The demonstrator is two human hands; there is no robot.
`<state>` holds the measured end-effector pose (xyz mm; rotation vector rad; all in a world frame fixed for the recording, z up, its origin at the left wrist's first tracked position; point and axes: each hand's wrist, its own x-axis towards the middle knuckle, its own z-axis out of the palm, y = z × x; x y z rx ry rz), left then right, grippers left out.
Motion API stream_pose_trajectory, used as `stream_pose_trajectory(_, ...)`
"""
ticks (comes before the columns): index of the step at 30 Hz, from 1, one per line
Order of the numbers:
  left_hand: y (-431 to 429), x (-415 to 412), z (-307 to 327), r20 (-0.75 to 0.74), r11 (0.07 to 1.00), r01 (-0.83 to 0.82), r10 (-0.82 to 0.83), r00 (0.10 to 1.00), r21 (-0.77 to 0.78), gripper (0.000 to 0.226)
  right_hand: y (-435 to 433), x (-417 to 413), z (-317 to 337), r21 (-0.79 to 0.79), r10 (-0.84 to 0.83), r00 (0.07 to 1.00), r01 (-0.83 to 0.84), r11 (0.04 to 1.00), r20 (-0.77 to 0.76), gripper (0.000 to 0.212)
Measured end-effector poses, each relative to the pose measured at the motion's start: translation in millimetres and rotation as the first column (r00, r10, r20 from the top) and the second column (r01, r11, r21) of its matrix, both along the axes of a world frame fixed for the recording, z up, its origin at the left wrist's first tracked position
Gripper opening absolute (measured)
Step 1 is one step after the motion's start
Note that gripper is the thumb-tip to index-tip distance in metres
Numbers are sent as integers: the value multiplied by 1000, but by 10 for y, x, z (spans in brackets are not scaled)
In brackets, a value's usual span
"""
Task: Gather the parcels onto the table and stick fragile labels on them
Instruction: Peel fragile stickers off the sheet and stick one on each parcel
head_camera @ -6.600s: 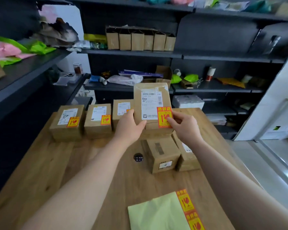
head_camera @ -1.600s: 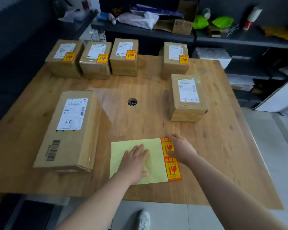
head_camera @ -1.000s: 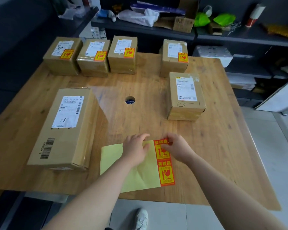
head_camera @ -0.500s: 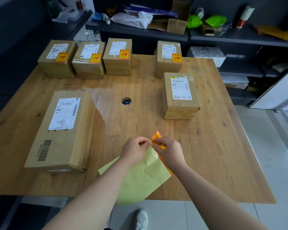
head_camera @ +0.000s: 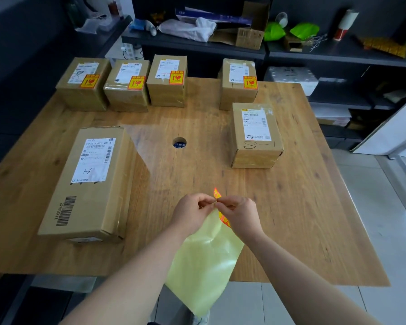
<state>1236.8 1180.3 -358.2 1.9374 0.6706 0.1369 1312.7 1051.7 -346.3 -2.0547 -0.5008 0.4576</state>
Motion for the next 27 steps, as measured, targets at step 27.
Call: stream_pose_trajectory(27, 37, -141, 63, -53, 998, 56, -58, 997, -39, 17, -23, -48, 45, -66, 112, 993, -110, 992, 25, 7)
